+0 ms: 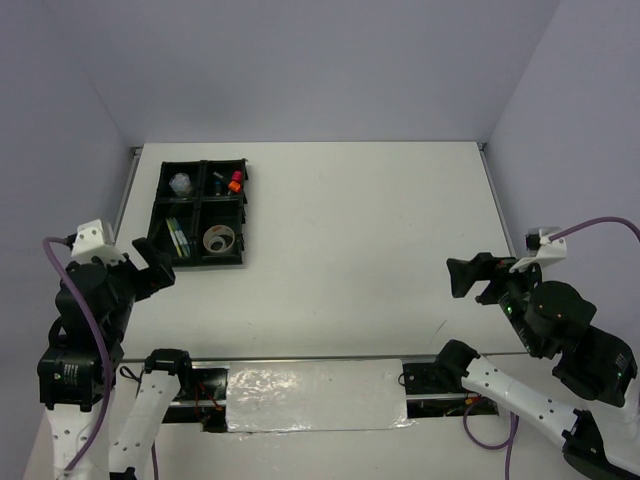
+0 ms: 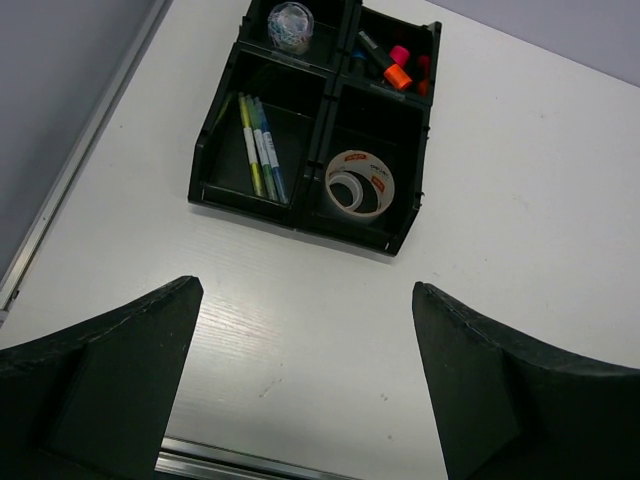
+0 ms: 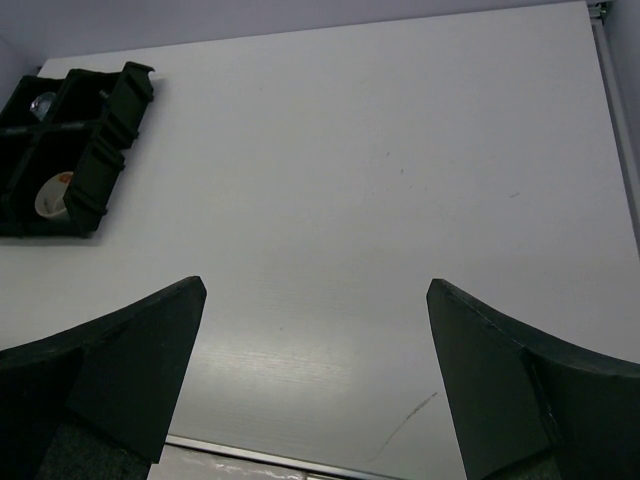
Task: Sort the stationery into containers
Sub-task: Reset both arms
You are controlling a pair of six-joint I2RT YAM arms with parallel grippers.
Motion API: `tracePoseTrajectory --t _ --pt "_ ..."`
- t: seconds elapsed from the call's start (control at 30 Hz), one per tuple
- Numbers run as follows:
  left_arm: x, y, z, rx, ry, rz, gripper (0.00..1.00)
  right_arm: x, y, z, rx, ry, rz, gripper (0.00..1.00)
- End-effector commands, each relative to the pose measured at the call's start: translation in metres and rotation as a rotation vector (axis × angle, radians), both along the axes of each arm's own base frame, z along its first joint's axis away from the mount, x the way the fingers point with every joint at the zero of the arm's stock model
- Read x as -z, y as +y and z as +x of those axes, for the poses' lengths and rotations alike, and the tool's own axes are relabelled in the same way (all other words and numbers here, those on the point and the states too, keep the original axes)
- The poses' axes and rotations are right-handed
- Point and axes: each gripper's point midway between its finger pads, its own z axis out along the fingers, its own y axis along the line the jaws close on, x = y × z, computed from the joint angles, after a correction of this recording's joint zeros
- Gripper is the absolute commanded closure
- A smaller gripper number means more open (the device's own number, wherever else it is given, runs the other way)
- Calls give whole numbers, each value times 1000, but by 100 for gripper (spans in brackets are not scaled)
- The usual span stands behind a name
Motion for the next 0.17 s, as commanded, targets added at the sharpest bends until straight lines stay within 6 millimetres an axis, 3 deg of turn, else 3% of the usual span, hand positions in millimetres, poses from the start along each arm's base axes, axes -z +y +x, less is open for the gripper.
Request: tracePoseTrajectory --t 0.0,0.13 --pt "-13 2 5 -5 -40 9 1 -4 -1 3 25 7 -3 0" --pt "-8 1 9 -2 -32 9 1 -3 3 6 20 8 -2 0"
